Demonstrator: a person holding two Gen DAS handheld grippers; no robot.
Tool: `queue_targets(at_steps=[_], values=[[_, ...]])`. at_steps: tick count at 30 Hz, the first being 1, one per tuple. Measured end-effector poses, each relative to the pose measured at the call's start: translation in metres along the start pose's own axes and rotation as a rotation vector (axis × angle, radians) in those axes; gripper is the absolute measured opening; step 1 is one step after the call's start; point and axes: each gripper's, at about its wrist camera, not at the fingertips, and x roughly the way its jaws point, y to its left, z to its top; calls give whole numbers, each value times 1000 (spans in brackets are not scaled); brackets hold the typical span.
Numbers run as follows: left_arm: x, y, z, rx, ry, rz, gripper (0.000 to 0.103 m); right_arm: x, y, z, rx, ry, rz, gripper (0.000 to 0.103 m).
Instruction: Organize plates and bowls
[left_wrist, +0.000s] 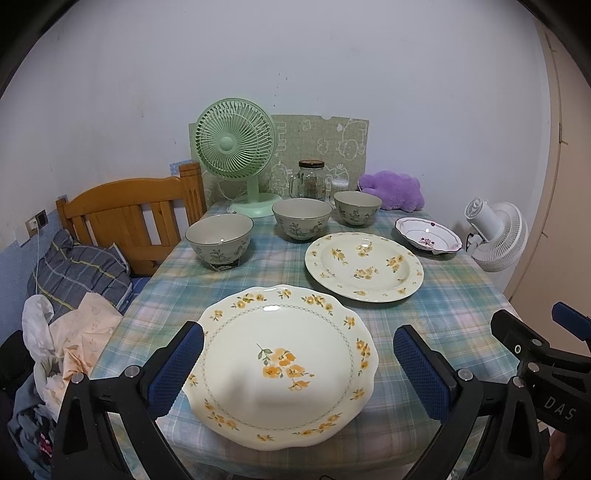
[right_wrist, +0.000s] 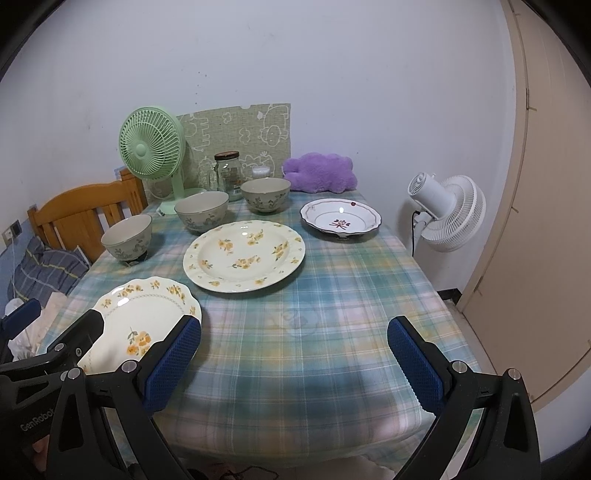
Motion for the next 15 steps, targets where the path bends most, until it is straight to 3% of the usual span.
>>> queue_targets(at_steps=[15], values=[[0, -1, 0, 0, 4, 2, 103, 0, -2, -1, -3, 0, 4, 102]])
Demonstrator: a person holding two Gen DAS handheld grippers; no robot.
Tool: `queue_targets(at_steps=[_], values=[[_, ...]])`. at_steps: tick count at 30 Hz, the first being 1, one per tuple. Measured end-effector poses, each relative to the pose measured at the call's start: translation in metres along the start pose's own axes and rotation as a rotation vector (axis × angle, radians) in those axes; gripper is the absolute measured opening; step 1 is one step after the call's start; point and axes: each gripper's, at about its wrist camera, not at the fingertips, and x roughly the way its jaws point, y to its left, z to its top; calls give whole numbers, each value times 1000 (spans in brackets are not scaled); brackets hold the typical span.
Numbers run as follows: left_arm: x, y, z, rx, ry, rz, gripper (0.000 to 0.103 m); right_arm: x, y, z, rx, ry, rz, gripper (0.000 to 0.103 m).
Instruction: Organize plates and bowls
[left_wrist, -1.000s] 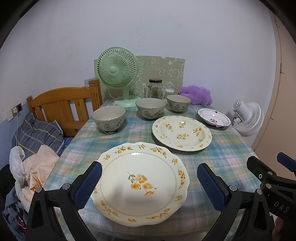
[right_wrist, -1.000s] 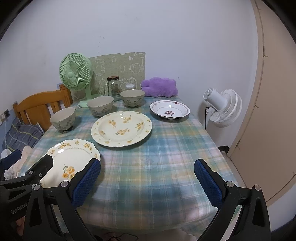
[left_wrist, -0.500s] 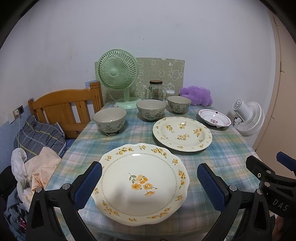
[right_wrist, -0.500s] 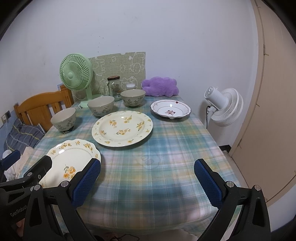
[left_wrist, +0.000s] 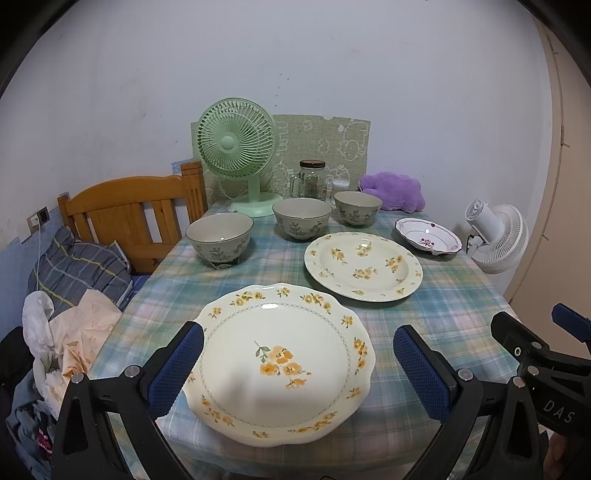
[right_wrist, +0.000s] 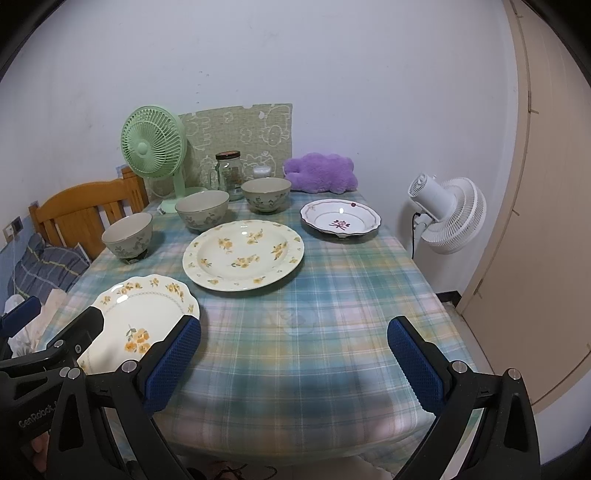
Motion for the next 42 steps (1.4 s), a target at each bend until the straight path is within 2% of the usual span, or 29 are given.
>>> queue_targets(at_steps=[29, 42], values=[[0, -4, -2, -3, 2, 1, 103, -2, -1, -4, -5, 3, -3, 102], [16, 22, 2, -8, 30, -1, 103, 12, 22, 4, -11, 37, -12, 102]])
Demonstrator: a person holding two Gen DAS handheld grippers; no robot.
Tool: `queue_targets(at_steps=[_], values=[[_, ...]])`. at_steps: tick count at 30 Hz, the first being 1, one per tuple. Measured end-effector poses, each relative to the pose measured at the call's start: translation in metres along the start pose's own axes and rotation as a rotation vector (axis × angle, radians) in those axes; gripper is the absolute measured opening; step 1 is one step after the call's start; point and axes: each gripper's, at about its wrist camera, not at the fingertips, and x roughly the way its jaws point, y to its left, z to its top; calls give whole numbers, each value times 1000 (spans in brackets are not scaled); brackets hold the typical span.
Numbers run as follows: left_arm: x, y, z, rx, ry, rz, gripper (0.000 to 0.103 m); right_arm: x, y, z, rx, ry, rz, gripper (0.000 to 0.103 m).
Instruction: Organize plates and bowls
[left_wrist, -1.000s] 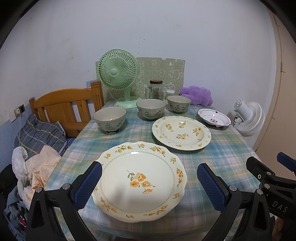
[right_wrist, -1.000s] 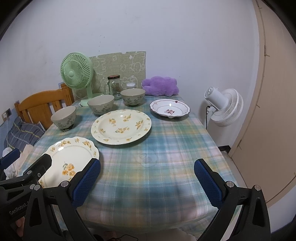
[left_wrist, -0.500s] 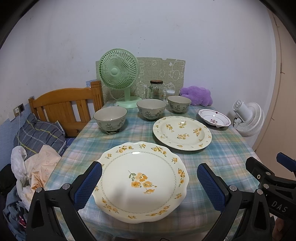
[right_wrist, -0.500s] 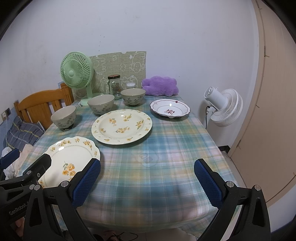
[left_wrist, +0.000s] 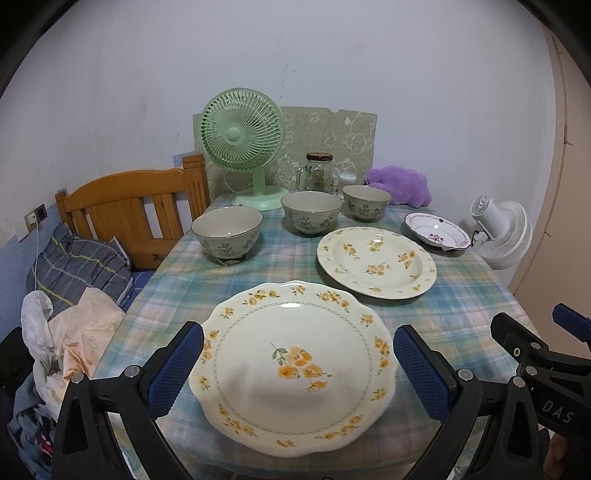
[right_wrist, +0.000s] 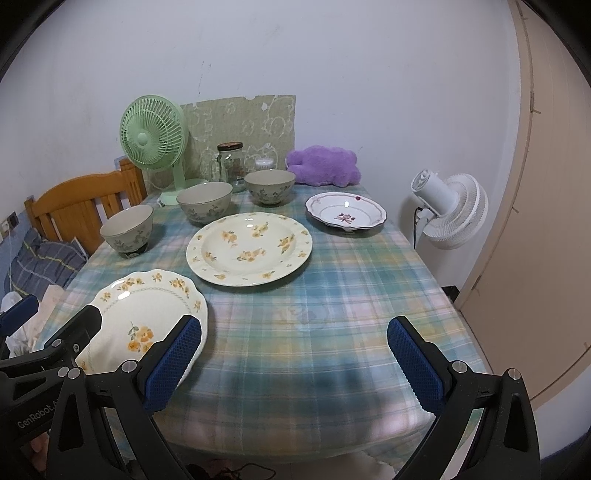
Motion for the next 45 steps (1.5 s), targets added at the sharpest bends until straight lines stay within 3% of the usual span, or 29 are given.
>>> queue_targets(at_steps=[11, 18, 33, 37, 45], values=[[37, 34, 10, 9, 79, 7, 98, 34, 41, 12, -9, 73, 14, 99], [70, 59, 10, 10, 170, 12, 96, 68, 73, 14, -14, 156, 32, 96], [140, 78, -15, 57, 395, -41, 75, 135, 117, -9, -26, 369, 29, 85], [146, 77, -14, 68, 394, -76, 71, 151, 123, -13, -7, 420, 28, 74], [154, 75, -7, 91, 406, -103, 68, 160, 124, -9, 25, 432, 10, 74]])
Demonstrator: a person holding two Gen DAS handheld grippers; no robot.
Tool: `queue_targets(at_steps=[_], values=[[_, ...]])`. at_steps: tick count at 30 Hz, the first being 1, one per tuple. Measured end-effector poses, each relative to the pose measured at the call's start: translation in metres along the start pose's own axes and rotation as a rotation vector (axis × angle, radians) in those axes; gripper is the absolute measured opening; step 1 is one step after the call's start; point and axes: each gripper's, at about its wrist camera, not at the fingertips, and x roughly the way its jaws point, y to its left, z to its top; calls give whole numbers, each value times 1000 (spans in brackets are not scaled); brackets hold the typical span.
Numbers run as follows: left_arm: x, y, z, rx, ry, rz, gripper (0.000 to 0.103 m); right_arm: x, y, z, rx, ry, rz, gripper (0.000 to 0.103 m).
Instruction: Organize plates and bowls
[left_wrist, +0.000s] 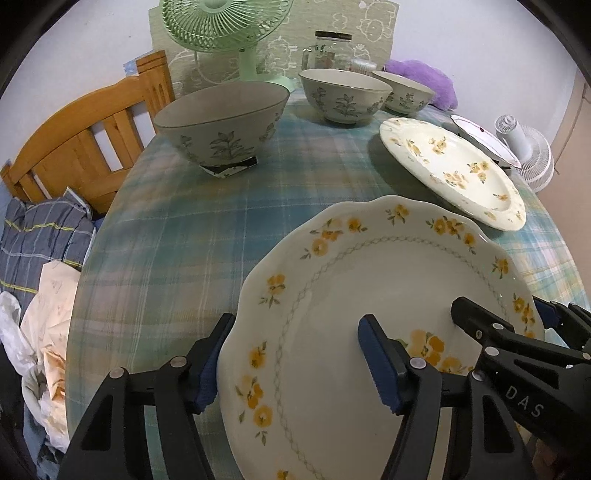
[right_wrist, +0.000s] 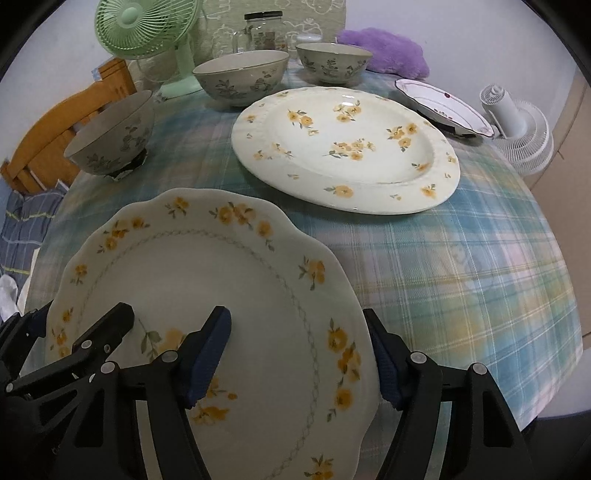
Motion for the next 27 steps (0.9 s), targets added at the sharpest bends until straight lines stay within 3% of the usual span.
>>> queue_targets(at_steps=[6, 15, 21, 27], values=[[-1, -3, 6, 16, 29, 0, 68, -5, -1, 4, 2, 29, -20, 74], [-18, -20, 21, 56, -1, -22, 68, -29, -15, 15, 28, 0, -62, 74], [-18, -42, 27, 56, -10, -28, 68, -37, -39, 19, 75, -23, -53, 74], [-19, -80, 31, 36, -18, 12, 68, -38, -70, 24, 53, -37, -39, 73]])
